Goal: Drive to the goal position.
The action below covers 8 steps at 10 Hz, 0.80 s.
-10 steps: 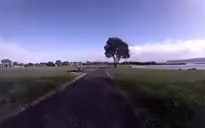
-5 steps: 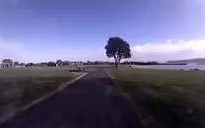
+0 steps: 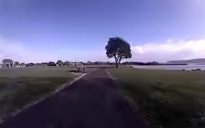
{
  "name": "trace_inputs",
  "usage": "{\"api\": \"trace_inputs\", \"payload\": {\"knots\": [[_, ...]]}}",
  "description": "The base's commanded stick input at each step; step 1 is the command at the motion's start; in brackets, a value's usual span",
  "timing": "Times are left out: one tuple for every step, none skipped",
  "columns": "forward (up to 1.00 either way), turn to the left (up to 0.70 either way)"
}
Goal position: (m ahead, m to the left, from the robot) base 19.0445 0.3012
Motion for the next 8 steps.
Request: {"api": "trace_inputs", "payload": {"knots": [[0.45, 0.0], [0.45, 0.0], [0.45, 0.0], [0.45, 0.0], [0.45, 0.0], [0.45, 0.0], [0.45, 0.0], [0.45, 0.0]]}}
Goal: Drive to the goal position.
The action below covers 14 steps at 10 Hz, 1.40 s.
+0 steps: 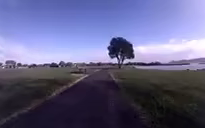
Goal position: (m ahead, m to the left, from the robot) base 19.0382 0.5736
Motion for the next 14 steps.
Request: {"api": "trace_inputs", "payload": {"knots": [[0.45, 0.0], [0.45, 0.0], [0.45, 0.0], [0.45, 0.0], [0.45, 0.16], [0.45, 0.23], [0.45, 0.27], [0.45, 0.27], [0.45, 0.0], [0.45, 0.0], [0.45, 0.0], [0.45, 0.0], [0.45, 0.0], [0.45, 0.0]]}}
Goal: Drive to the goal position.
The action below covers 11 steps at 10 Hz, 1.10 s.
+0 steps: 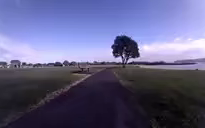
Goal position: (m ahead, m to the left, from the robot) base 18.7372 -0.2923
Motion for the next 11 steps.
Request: {"api": "trace_inputs", "payload": {"knots": [[0.45, 0.0], [0.45, 0.0], [0.45, 0.0], [0.45, 0.0], [0.45, 0.0], [0.45, 0.0], [0.45, 0.0], [0.45, 0.0], [0.45, 0.0], [0.45, 0.0], [0.45, 0.0]]}}
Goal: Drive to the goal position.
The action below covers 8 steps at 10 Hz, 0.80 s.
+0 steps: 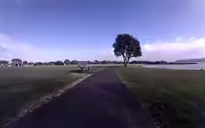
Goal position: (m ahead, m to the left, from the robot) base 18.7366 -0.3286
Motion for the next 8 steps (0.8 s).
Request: {"api": "trace_inputs", "payload": {"knots": [[0.45, 0.0], [0.45, 0.0], [0.45, 0.0], [0.45, 0.0], [0.45, 0.0], [0.45, 0.0], [0.45, 0.0], [0.45, 0.0]]}}
